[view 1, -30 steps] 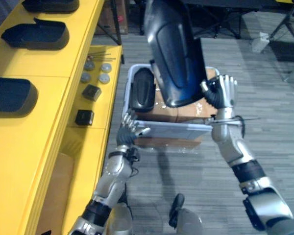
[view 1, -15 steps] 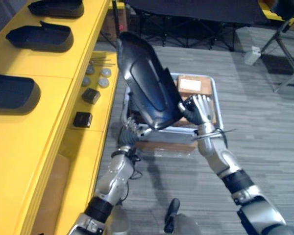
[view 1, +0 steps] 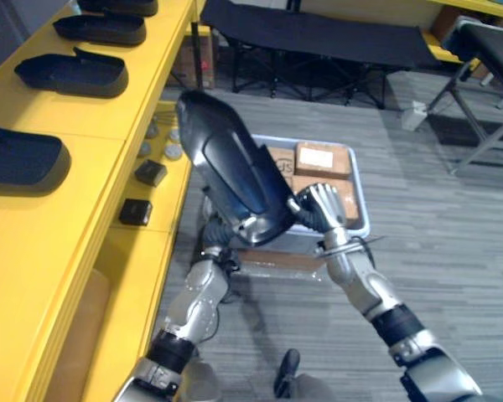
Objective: Walk over and take plastic housings, then place them on the shelf
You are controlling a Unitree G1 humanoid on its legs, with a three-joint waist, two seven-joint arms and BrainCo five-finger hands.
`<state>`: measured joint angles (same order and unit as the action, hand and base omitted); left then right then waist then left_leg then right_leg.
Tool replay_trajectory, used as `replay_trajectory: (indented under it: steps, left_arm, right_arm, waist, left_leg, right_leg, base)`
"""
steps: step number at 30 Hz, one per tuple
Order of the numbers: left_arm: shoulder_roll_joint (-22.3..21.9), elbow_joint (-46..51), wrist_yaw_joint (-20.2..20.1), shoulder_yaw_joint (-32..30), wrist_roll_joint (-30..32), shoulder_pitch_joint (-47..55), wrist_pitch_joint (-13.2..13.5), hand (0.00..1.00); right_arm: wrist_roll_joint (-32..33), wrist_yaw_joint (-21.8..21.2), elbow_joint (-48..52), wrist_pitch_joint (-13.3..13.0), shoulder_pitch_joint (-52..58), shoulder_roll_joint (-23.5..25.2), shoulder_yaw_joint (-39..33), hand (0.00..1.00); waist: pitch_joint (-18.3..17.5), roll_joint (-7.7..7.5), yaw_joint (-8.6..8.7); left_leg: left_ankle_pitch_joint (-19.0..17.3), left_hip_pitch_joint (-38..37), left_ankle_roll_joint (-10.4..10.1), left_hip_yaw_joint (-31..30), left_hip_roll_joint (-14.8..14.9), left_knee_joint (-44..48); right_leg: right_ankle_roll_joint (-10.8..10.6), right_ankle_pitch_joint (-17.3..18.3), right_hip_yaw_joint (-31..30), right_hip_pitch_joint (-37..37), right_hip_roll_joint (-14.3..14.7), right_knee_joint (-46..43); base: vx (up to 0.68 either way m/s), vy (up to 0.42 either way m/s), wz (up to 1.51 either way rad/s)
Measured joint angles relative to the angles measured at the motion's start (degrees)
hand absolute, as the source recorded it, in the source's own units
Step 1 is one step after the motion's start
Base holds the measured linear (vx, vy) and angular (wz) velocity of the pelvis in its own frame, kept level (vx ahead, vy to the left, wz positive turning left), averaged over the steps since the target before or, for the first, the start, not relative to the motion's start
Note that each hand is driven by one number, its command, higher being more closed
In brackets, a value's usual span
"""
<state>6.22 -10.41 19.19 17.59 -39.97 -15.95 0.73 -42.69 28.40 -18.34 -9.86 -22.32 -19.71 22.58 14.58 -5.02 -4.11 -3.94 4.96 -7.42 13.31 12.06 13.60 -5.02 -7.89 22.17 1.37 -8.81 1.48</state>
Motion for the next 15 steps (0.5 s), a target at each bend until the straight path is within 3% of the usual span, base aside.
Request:
replay_trajectory:
  steps: [1,11,15]
  left_arm:
    - [0.0,-0.1,0.3,-0.3,0.0,0.0,0.0,1.00]
    - [0.0,-2.3,-0.5,-1.8,-5.4,0.0,0.5,1.00]
    - [-0.1,-3.9,-2.7,-2.5,-8.2,0.1,0.5,1.00]
  right_arm:
    - [0.0,0.0,0.1,-0.5,0.4,0.0,0.1,1.00]
    - [-0.3,-0.7,2.3,-1.6,4.4,0.4,0.0,1.00]
    - [-0.3,-0.5,4.4,-3.5,6.1,0.8,0.3,1.00]
  waist:
    - [0.0,0.00,0.03]
    - [-0.5,-0.82,0.00]
    - [-0.8,-1.17,0.03]
  left_leg:
    - [0.0,0.0,0.0,0.1,0.1,0.0]
    - [-0.2,-0.9,-0.4,0.7,0.3,0.0]
    - [-0.6,-1.0,-0.5,1.0,0.6,0.1]
  right_leg:
    - [0.0,0.0,0.0,0.0,0.1,0.1]
    - [-0.1,-0.1,-0.4,0.7,0.7,0.8]
    - [0.0,-0.1,-0.7,0.7,0.8,1.0]
  base:
    - [0.00,0.000,0.00]
    - [0.00,0.005,-0.01]
    - [-0.01,0.020,-0.05]
